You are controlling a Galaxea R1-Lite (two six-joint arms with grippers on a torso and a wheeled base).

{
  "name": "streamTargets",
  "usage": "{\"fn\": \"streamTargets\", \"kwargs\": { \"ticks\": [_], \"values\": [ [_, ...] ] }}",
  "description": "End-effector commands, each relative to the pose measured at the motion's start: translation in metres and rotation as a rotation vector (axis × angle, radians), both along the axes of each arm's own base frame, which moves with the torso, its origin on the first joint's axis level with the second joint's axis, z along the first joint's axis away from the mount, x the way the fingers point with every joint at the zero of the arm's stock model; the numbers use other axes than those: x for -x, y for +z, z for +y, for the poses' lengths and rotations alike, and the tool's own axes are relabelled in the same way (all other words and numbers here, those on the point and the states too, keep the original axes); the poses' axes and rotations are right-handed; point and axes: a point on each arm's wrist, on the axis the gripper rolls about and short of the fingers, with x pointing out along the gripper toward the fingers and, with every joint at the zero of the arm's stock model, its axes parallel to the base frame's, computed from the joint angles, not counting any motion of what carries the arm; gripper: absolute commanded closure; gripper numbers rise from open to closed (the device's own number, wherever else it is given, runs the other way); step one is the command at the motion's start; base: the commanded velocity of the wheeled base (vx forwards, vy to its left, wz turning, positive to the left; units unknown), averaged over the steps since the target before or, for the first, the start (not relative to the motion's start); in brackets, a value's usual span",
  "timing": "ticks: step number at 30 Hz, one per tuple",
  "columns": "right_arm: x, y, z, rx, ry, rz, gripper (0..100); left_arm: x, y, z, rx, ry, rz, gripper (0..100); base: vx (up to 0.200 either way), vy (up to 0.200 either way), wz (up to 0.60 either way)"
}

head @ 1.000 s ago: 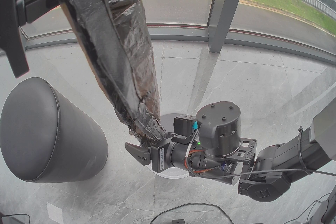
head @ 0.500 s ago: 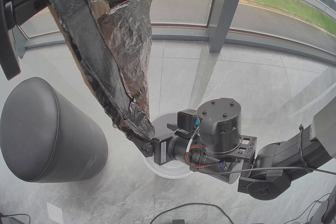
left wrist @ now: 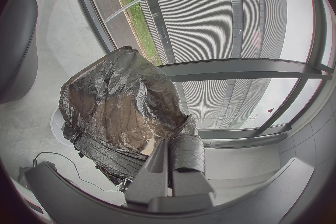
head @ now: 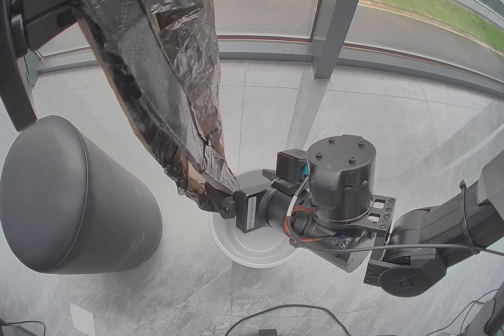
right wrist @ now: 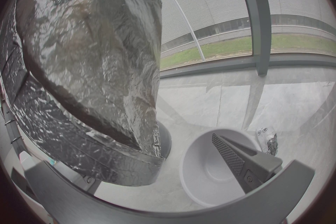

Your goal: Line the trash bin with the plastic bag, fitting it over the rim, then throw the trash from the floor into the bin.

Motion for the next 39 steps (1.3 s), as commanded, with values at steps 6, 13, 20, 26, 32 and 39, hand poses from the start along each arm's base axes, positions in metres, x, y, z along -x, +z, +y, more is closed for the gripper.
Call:
{"fn": "streamTargets", "kwargs": {
  "ticks": [6,13,20,26,32,39],
  "values": [
    [-0.006,-0.008,0.014,-0.026,-0.033,-0.091,0,0.003,-0.001,0.004,0.006,-0.011,-0.003,100,0.000,0.000,0.00],
    [-0.007,-0.017,0.027,-0.015,-0.043,-0.133,0,0.006,0.001,0.009,0.017,-0.031,-0.010,100,0.000,0.000,0.00],
    [-0.006,-0.015,0.030,-0.027,-0.036,-0.141,100,0.006,0.000,0.008,0.015,-0.031,-0.010,100,0.000,0.000,0.00],
    [-0.005,-0.014,0.030,-0.032,-0.035,-0.142,100,0.006,0.000,0.008,0.013,-0.031,-0.009,100,0.000,0.000,0.00],
    [-0.004,-0.011,0.028,-0.037,-0.036,-0.144,100,0.005,-0.001,0.008,0.011,-0.029,-0.008,100,0.000,0.000,0.00],
    [-0.002,0.001,-0.001,0.060,-0.043,-0.083,100,0.003,-0.016,0.010,-0.032,-0.009,0.004,100,0.000,0.000,0.00]
  ]
}}
